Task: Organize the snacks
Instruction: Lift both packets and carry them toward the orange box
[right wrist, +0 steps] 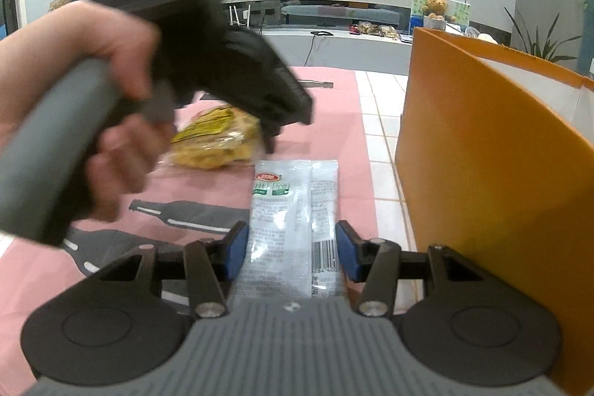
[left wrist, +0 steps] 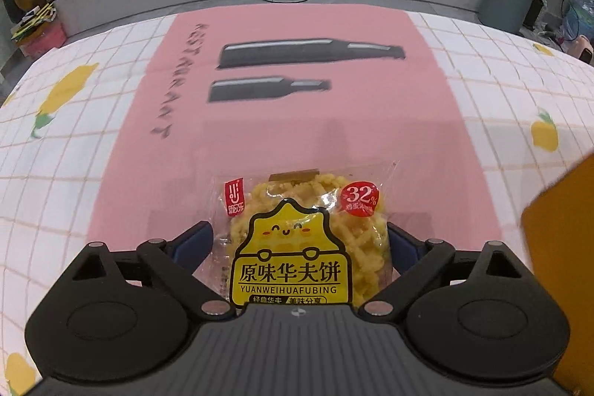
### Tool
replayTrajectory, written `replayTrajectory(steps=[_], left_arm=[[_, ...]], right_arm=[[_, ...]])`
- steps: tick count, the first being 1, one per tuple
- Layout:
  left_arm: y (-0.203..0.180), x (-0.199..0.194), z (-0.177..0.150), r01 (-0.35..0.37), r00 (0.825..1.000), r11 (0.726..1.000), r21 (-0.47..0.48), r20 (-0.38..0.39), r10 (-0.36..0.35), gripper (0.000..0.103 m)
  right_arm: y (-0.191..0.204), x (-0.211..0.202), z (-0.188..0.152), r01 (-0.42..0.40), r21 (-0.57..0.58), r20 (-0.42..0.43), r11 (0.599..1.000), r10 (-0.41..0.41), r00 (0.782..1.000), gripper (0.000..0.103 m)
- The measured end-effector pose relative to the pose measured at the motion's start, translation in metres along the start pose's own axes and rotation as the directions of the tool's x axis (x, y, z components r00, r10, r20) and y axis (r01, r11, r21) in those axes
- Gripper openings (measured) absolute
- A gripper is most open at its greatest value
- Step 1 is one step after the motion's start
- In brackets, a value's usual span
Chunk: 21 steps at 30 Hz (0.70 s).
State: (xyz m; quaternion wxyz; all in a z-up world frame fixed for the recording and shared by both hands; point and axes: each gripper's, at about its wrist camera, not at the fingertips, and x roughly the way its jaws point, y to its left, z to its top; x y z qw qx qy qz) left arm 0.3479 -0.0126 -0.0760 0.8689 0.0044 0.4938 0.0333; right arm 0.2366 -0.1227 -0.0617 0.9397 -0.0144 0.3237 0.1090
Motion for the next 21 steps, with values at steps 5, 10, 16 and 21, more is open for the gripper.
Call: replayTrajectory(steps=[5,10,16,21], left_arm=[[0.02,-0.016,-0.03,0.01,0.999,1.0,0.016,0.044,-0.01,0.103],[0.032,-0.032,-0.064,0.013,0.992,1.0,-0.001,0.124,-0.013,0.103],[0.034,-0.05,-0.095,0.028,0.989,1.0,0.011,0.147,-0.029,0.103],[0.036,-0.065,-0.126,0.038,0.984,0.999,-0.002,0.175,-0.037,0.103]], right_arm=[[0.002,-0.001,-0.002,0.004,-0.017,0.004,1.0,-0.004,1.0,0.051],[0.003,-0.006,-0.004,-0.006,-0.032,0.011,0.999,0.007,1.0,0.05],[0.004,-0.012,-0.007,-0.017,-0.046,0.005,0.999,0.018,1.0,0.05],[0.004,-0.02,-0.007,-0.031,-0.047,-0.038,0.998,0.029,0.999,0.05]])
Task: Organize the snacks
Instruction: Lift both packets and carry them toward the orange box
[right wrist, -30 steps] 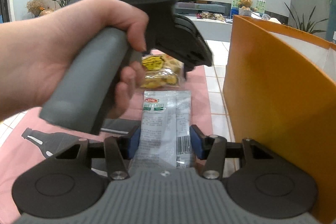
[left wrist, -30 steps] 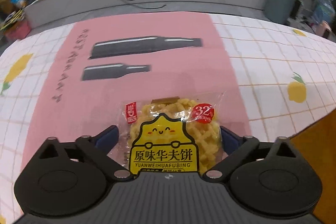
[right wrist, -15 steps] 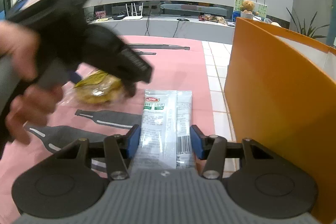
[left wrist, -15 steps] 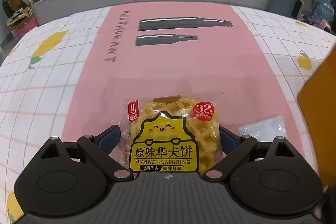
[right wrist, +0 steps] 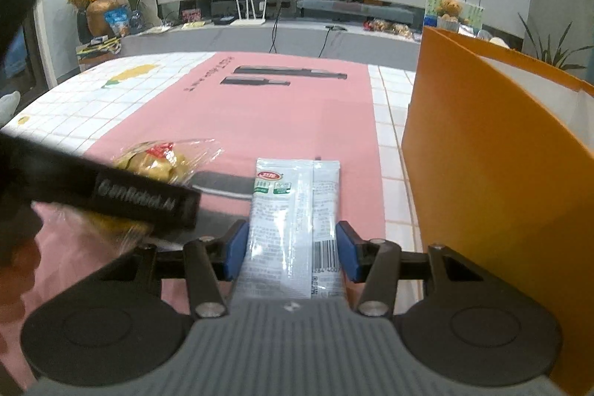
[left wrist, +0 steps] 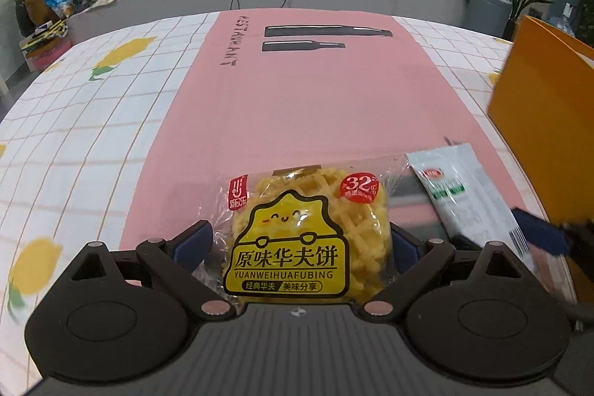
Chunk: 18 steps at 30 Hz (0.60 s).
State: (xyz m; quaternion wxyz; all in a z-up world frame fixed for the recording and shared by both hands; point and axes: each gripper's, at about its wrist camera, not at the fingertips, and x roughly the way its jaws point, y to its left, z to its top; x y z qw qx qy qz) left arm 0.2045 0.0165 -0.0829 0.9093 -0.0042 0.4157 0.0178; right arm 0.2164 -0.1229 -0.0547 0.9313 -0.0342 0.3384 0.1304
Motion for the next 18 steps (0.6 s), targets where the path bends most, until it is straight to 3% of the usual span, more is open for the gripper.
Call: replayTrajectory(steps=[18], left_arm=[[0.016,-0.043,-0.047,0.044,0.999,0.998,-0.039,0.018,-0.043,0.103]], right_arm=[[0.007,-0.043,-0.022,-0.06,-0.016,-0.11,0.998,0.058,0.992,0.049]])
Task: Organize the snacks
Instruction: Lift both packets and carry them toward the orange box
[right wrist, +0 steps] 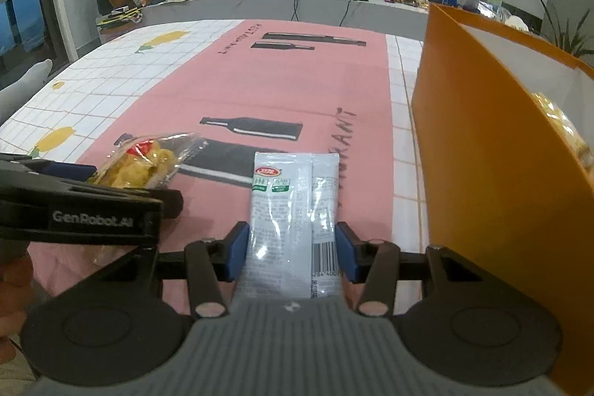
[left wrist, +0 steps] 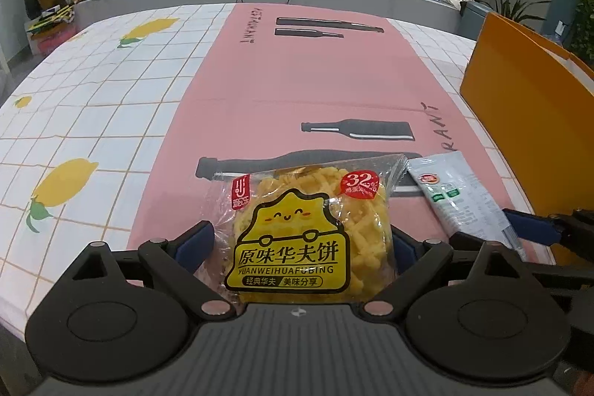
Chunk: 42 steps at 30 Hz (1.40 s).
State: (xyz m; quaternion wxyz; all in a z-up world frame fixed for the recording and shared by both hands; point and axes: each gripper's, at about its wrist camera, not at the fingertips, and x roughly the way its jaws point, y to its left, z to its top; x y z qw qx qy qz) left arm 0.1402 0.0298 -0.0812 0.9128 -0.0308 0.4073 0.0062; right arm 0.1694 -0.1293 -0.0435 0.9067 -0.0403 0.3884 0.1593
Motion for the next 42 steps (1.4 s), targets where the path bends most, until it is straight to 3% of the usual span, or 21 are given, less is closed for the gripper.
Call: replayTrajectory(steps=[6,14,18,22,29,33,38,42], left_arm=[[-0.002,-0.005,-0.003,0.001,1.0,0.999,0.037,0.018,-0.002,0.1],[0.007,-0.008,0.0,0.01,1.0,1.0,-0.017,0.014,-0.01,0.097],[-0.003,0.0,-0.002,-0.089,0.996,0.992,0.091,-0.004,0.089,0.103],[0.01,0.007,0.0,-0.068,0.998,0.998,0.018,0.002,0.068,0.103],[0.014,0.009,-0.002,-0.07,0.996,0.997,0.017,0.051,0.069,0.103],[0.014,0.004,0.001,-0.073,0.997,0.997,0.005,0.032,0.073,0.103],[0.002,-0.005,-0.003,-0.091,0.994,0.991,0.096,0.077,0.083,0.081],[-0.004,-0.013,-0.003,-0.071,0.993,0.991,0.111,0.102,0.06,0.074]], right_arm=[[-0.006,-0.004,-0.007,-0.039,0.037,0.04,0.999,0.037,0.999,0.048],[-0.006,-0.005,-0.006,-0.038,0.066,0.058,0.997,0.035,0.998,0.048],[-0.005,-0.004,-0.007,-0.041,0.068,0.056,0.997,0.037,0.998,0.048],[-0.006,-0.005,-0.009,-0.04,0.061,0.06,0.997,0.036,0.998,0.048],[-0.007,-0.005,-0.01,-0.043,0.066,0.064,0.997,0.039,0.997,0.048],[-0.006,-0.005,-0.01,-0.042,0.068,0.065,0.997,0.037,0.997,0.048],[-0.007,-0.006,-0.01,-0.042,0.071,0.065,0.997,0.037,0.997,0.048],[-0.007,-0.009,-0.009,-0.05,0.078,0.071,0.996,0.045,0.996,0.048]])
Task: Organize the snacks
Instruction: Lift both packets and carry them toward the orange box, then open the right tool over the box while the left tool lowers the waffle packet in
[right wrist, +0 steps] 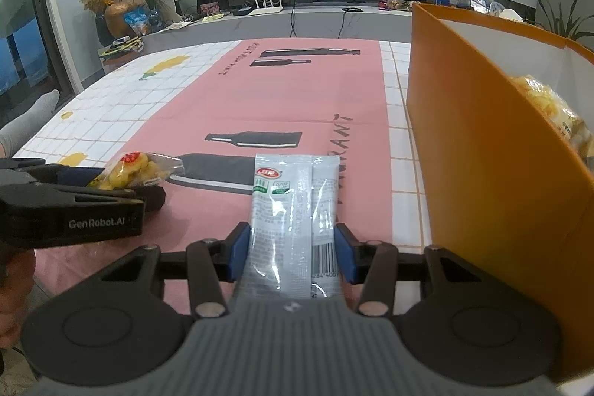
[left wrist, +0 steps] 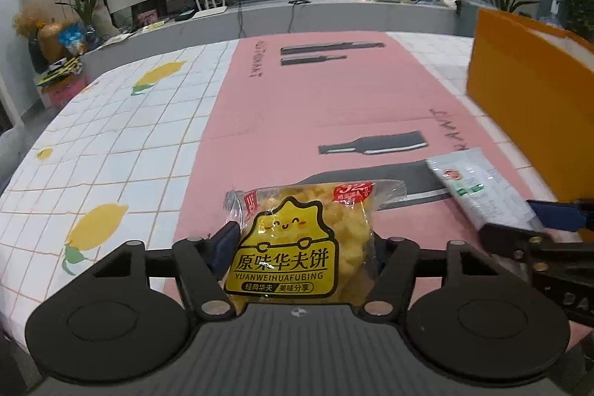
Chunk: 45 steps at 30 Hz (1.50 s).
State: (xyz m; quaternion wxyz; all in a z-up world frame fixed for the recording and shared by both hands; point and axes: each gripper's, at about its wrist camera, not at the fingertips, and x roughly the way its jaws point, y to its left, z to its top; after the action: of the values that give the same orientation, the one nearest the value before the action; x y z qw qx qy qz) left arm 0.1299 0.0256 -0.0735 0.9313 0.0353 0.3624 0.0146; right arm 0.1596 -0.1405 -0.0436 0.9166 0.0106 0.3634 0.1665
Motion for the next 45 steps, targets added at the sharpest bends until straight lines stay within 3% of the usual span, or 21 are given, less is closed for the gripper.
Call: replayTrajectory(steps=[8,14,30,42,45], left_arm=[[0.005,-0.006,0.006,0.084,0.996,0.995,-0.056,0.003,-0.084,0.068],[0.017,-0.008,0.012,0.172,0.985,0.976,-0.135,0.001,-0.173,0.068],[0.008,-0.047,0.037,0.206,0.974,0.973,-0.101,0.118,-0.194,0.067],[-0.011,-0.092,0.073,0.217,0.958,0.975,-0.049,0.205,-0.202,0.068],[-0.026,-0.096,0.079,0.234,0.952,0.972,-0.031,0.21,-0.223,0.068]], right_arm=[[0.0,-0.009,0.004,-0.013,0.005,0.025,1.0,0.013,1.0,0.048],[0.0,-0.011,0.005,-0.018,0.009,0.037,1.0,0.018,0.999,0.048],[0.0,-0.041,0.017,-0.062,0.03,0.114,0.998,0.058,0.992,0.047],[-0.031,-0.105,0.057,-0.112,0.083,0.255,0.99,0.087,0.963,0.048],[-0.044,-0.125,0.066,-0.081,0.072,0.281,0.994,0.058,0.958,0.048]])
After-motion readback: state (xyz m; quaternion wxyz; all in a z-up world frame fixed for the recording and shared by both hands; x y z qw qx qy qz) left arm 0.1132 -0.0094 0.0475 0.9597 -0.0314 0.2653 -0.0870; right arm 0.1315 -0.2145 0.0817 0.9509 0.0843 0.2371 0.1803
